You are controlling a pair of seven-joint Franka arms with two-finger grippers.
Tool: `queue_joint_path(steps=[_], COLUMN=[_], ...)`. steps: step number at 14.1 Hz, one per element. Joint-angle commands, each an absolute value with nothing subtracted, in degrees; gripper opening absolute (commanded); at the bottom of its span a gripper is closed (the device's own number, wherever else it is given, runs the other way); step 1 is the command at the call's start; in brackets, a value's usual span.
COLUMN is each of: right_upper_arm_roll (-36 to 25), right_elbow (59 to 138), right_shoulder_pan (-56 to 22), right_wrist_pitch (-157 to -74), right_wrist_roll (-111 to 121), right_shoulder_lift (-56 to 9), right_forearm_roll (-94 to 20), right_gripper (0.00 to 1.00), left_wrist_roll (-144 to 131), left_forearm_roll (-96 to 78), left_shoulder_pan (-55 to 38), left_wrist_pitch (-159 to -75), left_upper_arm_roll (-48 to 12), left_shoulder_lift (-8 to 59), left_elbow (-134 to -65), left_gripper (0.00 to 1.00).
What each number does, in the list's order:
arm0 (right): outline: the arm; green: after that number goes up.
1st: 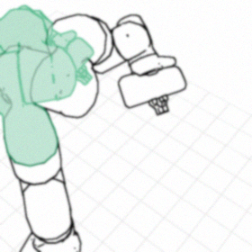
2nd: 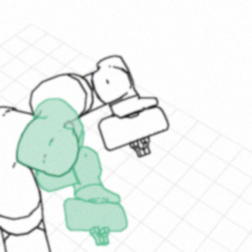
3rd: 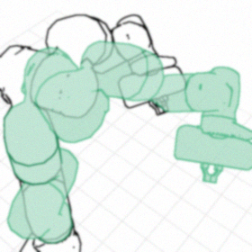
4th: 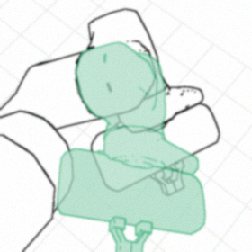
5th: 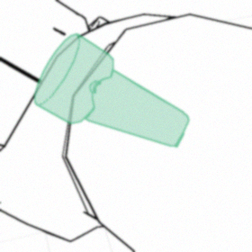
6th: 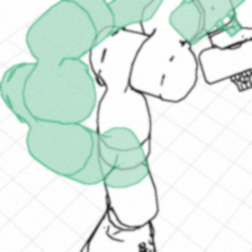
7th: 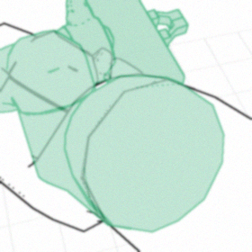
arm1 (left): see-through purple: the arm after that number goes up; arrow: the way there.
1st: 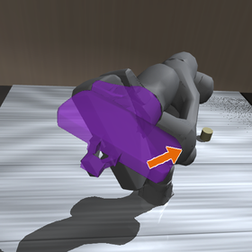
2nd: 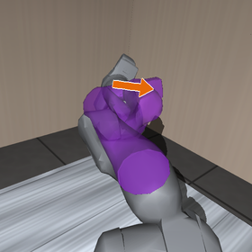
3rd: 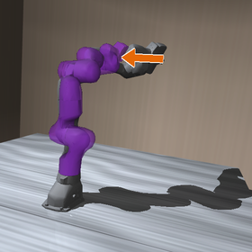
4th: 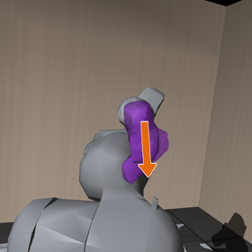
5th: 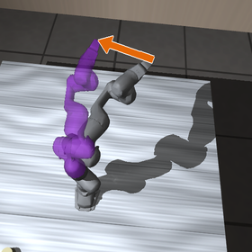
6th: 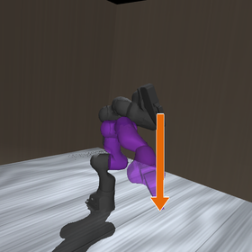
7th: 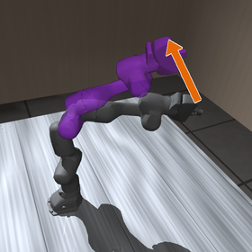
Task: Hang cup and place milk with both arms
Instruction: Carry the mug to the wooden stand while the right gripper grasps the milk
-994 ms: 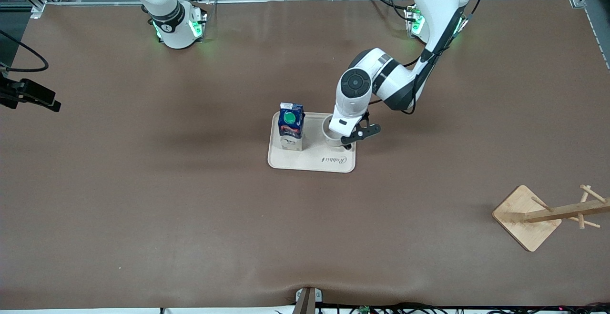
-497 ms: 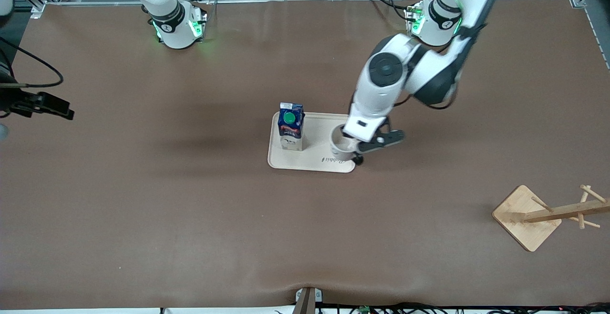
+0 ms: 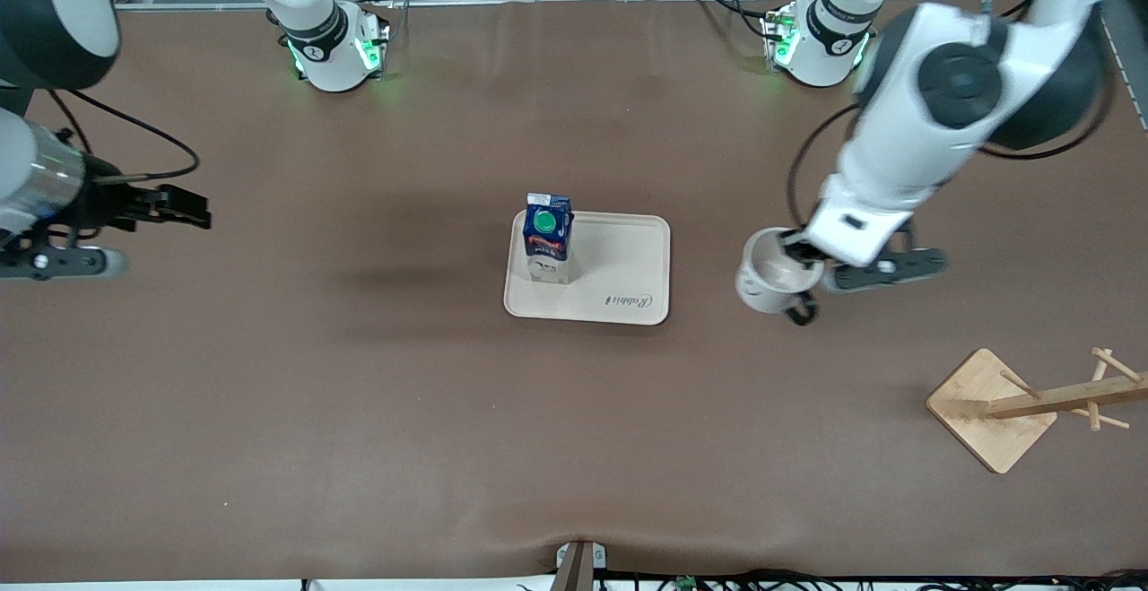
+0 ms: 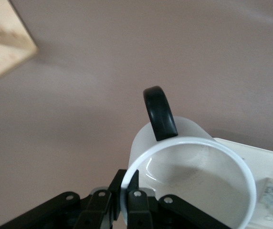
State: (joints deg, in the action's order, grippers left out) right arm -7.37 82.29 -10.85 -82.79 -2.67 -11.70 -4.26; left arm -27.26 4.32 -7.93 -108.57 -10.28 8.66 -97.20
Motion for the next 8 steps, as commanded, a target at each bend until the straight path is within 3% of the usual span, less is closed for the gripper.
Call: queue_joint_path(steps=[1, 8], right_upper_arm_roll=[-7.65, -7.65], right_elbow=[83.05, 85.43], right_shoulder_pan=[-12.04, -26.52], right_wrist_pitch=[-83.32, -91.66], right_wrist_roll=[-7.98, -27.04], right_shoulder_lift=[-13.44, -16.34], right_forearm_roll=[-10.7, -12.39], right_gripper=[1.0, 1.0], left_wrist_roll=[-19.19, 3.22], left_forearm_roll=[5.1, 4.04], left_shoulder_pan=[-2.48, 12.9], left_wrist_pitch=[-107.67, -107.75], left_upper_arm_roll=[-10.81, -10.72], left_shoulder_lift=[6.77, 6.5], left_elbow=[-97.56, -95.81], left_gripper=[0.0, 0.0])
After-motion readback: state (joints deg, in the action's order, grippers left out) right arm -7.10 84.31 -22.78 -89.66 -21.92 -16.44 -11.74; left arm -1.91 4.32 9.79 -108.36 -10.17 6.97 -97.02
